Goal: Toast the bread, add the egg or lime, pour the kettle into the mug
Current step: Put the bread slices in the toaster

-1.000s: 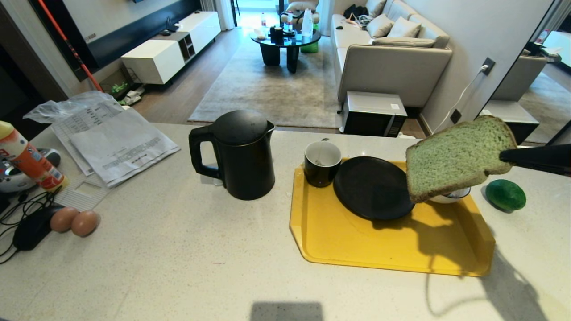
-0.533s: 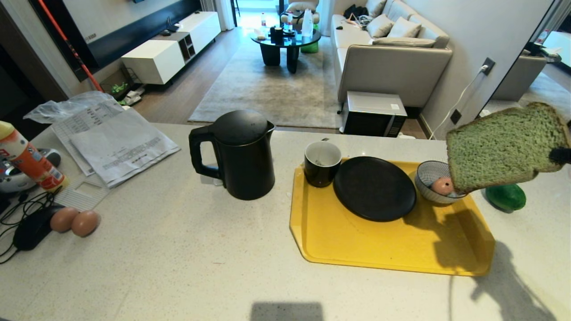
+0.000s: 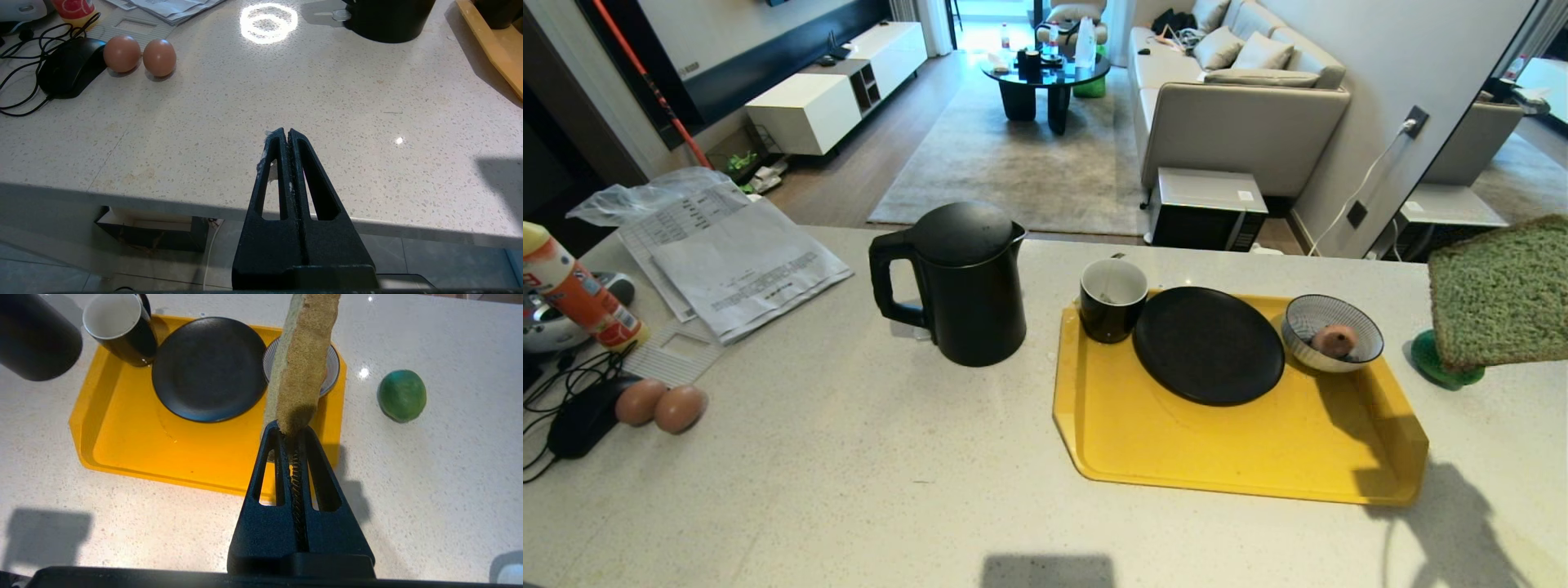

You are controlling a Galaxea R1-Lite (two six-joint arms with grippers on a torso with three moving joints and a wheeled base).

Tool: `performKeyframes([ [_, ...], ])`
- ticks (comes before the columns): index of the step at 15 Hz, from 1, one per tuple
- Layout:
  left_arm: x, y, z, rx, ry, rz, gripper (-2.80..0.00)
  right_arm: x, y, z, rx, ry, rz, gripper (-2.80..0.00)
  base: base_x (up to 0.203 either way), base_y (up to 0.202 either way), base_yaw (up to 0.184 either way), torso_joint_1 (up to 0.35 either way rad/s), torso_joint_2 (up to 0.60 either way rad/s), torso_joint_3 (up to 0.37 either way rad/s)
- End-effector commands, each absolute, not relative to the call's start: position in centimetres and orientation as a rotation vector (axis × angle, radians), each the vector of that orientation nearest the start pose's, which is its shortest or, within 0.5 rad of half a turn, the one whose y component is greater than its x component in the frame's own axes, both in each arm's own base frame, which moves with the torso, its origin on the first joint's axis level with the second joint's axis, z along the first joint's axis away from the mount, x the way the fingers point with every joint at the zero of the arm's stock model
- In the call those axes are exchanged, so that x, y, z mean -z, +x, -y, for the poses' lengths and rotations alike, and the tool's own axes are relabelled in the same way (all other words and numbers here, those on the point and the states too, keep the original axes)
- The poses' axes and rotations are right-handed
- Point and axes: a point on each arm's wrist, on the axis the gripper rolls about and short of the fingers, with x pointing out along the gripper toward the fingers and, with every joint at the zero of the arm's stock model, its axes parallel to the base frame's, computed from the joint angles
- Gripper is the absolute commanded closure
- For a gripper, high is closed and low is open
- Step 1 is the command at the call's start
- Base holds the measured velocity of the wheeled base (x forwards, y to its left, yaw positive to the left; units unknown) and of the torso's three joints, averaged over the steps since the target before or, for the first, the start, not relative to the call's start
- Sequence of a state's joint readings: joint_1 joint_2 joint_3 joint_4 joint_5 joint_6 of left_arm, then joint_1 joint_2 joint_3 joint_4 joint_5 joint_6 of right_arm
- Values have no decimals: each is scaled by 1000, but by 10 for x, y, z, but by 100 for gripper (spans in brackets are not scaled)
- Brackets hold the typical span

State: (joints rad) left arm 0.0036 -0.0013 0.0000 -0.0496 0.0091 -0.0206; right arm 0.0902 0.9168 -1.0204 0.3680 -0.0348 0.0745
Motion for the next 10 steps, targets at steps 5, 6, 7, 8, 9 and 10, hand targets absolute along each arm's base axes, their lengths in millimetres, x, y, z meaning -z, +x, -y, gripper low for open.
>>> performKeyframes([
  [5,-76,-22,0,-12,-22,38,0,-305,61,-4,0,28,-229,0,0,0,0,0,0,0],
  [6,-76,-22,0,-13,-22,38,0,-304,57,-3,0,14,-221,0,0,0,0,0,0,0],
  [7,-76,-22,0,-12,-22,38,0,-303,51,-3,3,7,-207,0,0,0,0,0,0,0],
  [8,-76,-22,0,-12,-22,38,0,-304,50,-2,11,4,-201,0,0,0,0,0,0,0],
  [9,-76,-22,0,-12,-22,38,0,-306,50,-2,13,6,-193,0,0,0,0,0,0,0],
  [10,-76,-22,0,-12,-22,38,0,-306,51,-2,12,7,-191,0,0,0,0,0,0,0],
])
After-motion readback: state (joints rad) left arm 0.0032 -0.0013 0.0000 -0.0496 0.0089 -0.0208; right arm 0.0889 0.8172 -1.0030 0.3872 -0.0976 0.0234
